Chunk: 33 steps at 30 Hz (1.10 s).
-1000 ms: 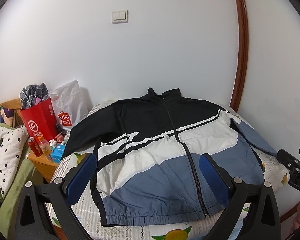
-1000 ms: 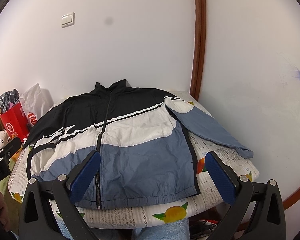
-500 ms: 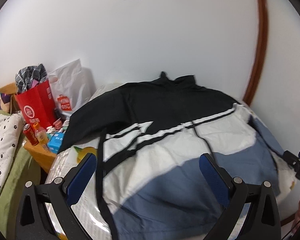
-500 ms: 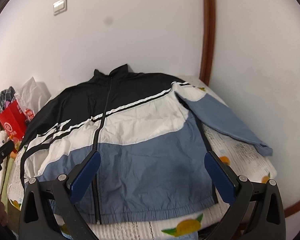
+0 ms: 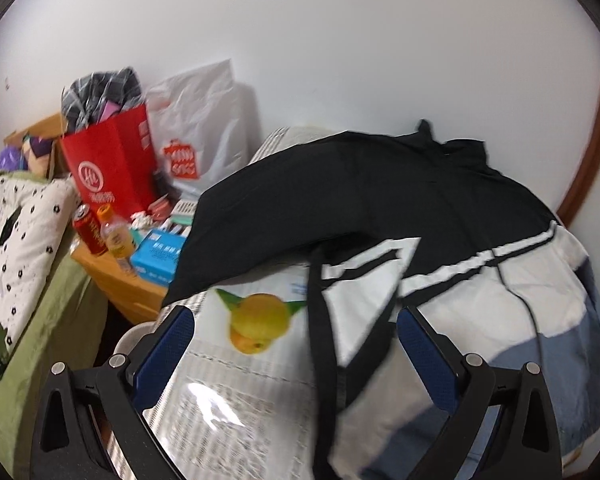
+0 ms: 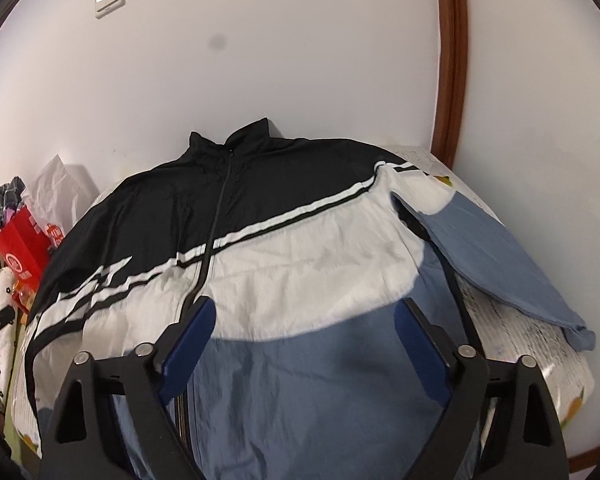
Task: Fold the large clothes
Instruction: 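Move the left tool to the jacket's sleeve and close on it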
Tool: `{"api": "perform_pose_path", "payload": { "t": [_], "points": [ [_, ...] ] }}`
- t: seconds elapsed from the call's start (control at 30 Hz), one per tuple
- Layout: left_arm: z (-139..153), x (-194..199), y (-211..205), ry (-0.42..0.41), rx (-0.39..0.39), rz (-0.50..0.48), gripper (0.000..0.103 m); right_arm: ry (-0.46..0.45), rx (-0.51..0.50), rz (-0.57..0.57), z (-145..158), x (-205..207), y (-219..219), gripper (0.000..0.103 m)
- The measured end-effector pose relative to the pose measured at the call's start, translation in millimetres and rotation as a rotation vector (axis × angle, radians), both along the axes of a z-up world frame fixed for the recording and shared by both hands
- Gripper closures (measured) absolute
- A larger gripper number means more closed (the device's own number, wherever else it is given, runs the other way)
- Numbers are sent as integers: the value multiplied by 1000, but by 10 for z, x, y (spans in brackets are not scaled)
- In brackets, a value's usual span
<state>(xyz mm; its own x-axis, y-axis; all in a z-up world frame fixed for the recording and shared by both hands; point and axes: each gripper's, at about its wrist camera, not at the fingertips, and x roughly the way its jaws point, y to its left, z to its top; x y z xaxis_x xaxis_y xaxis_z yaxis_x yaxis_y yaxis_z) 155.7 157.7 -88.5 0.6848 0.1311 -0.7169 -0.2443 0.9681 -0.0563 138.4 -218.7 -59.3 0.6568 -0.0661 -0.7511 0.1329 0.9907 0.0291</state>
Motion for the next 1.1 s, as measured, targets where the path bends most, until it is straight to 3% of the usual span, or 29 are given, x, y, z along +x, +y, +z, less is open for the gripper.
{"api": "perform_pose_path", "payload": {
  "t": [0.13, 0.4, 0.67, 0.83, 0.93, 1.1],
  "points": [
    [-170, 137, 178, 41, -12, 34, 5, 10, 86, 11, -47, 217, -15, 22],
    [-476, 440, 497, 103, -7, 89, 10, 12, 40, -16, -62, 508, 21, 22],
    [-763, 721, 679, 171, -9, 129, 20, 69, 14, -26, -273, 754, -14, 22],
    [-793, 801, 671, 144, 26, 152, 24, 89, 1, -19, -370, 852, -3, 22],
    [-781, 826, 698, 114, 20, 178, 41, 96, -15, -18, -418, 883, 15, 22],
    [-734, 910, 739, 94, 6, 172, 90, 104, -13, -18, -435, 887, 3, 22]
  ]
}}
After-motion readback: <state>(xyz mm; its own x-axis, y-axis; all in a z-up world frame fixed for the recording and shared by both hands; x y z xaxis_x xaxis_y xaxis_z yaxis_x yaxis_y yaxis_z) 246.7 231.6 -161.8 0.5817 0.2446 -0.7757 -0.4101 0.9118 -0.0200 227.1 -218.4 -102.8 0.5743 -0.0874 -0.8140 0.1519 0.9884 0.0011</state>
